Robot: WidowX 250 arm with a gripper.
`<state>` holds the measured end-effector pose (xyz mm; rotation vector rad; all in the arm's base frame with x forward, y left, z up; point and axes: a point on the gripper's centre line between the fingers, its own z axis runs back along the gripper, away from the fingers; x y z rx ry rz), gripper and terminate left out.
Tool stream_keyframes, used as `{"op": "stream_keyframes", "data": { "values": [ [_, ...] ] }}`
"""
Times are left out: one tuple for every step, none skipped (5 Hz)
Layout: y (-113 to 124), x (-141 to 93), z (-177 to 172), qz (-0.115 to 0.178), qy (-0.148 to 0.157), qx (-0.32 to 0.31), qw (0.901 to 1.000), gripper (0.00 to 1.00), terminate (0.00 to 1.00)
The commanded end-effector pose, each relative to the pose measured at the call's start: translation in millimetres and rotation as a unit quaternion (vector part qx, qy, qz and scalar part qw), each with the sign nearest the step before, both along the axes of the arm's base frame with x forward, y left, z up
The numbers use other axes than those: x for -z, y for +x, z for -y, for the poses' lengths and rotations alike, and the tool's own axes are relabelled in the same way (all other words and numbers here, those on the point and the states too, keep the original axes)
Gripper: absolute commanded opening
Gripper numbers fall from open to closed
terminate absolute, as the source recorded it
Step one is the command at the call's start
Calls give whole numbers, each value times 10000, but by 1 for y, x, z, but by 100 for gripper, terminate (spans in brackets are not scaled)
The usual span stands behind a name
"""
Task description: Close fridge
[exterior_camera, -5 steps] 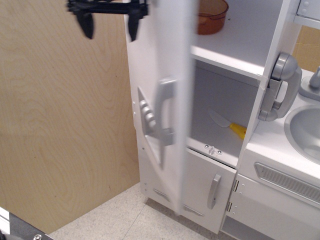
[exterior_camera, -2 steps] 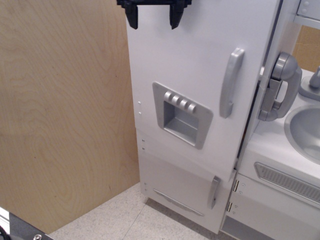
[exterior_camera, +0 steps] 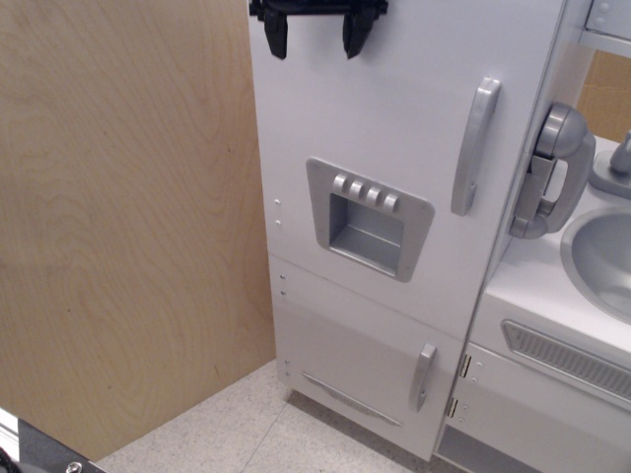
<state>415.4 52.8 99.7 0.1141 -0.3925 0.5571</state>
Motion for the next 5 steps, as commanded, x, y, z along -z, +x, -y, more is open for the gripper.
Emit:
{"op": "stream_keyframes", "data": {
  "values": [
    [-17, -21, 2, 316, 15, 35, 9995, 100, 0],
    [-47, -23, -3, 8, -39, 277, 9996, 100, 0],
    [-69, -21, -10, -202, -147, 521, 9983, 100, 0],
    [-69, -21, -10, -202, -147, 521, 9983, 100, 0],
    [-69, -21, -10, -202, -147, 521, 9983, 100, 100]
  ]
}}
